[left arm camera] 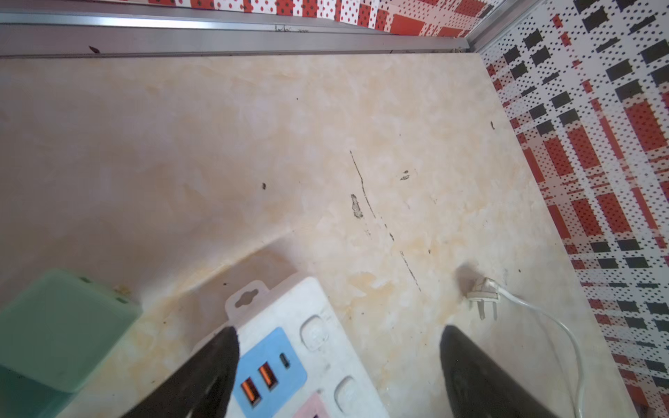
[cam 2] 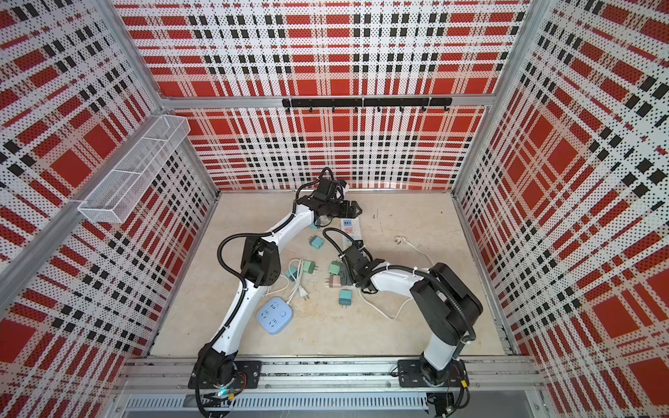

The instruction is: Insert the plug

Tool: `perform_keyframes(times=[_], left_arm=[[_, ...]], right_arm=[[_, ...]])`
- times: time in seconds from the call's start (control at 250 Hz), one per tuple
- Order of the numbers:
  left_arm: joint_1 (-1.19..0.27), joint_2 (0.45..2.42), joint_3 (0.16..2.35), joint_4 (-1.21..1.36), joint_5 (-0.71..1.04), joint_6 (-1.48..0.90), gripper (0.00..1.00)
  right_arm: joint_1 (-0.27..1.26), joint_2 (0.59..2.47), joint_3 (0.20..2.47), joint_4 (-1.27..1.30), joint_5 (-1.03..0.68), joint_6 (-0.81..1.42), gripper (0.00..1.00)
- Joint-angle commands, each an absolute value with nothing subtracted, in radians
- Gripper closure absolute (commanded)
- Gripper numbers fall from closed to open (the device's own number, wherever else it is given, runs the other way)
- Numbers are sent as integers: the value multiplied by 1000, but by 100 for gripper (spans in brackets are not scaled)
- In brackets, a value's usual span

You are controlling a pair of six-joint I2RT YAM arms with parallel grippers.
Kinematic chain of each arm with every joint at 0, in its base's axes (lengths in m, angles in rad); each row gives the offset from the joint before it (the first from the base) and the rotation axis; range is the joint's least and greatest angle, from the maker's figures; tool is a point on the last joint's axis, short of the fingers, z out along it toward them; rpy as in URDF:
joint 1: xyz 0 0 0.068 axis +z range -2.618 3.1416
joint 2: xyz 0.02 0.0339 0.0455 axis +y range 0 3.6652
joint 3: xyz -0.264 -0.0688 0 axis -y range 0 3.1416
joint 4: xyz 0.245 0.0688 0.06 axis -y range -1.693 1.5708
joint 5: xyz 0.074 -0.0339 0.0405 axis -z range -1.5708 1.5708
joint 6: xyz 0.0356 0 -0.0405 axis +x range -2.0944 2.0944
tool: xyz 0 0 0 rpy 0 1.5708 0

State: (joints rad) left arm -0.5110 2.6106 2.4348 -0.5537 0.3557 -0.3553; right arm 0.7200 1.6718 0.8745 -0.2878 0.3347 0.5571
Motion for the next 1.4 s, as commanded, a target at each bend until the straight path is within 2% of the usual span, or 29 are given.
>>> perform_keyframes(times=[0.0,0.18,0.332,0.512,0.68,0.904,1.005,1.165,1.397], left_arm=[[-510,2506,2357,-563,322,-361,12],[-534,2282,2118,-498,254,-329,11],[-558,2054,1818,-363,205,-331,11],[-584,1749,1465,-215,128,-322,10],[-574,1370,1058,-122,-2,-304,7],[-495,921,634,-152,-171,-318,1],[-451,794,499,-134,-210,-337,1],[-389,729,393,-138,-265,-392,1],[-377,717,359,-94,-210,-390,1]], right_arm=[[691,1601,810,-300,398,584,0],[583,1526,711,-272,363,601,0],[488,1518,700,-270,320,587,0],[488,1444,773,-335,298,558,0],[487,1382,873,-356,286,514,0],[483,1611,1189,-432,252,480,22],[471,1728,1331,-464,233,473,26],[444,1891,1511,-512,189,476,26],[429,2064,1652,-536,106,478,28]])
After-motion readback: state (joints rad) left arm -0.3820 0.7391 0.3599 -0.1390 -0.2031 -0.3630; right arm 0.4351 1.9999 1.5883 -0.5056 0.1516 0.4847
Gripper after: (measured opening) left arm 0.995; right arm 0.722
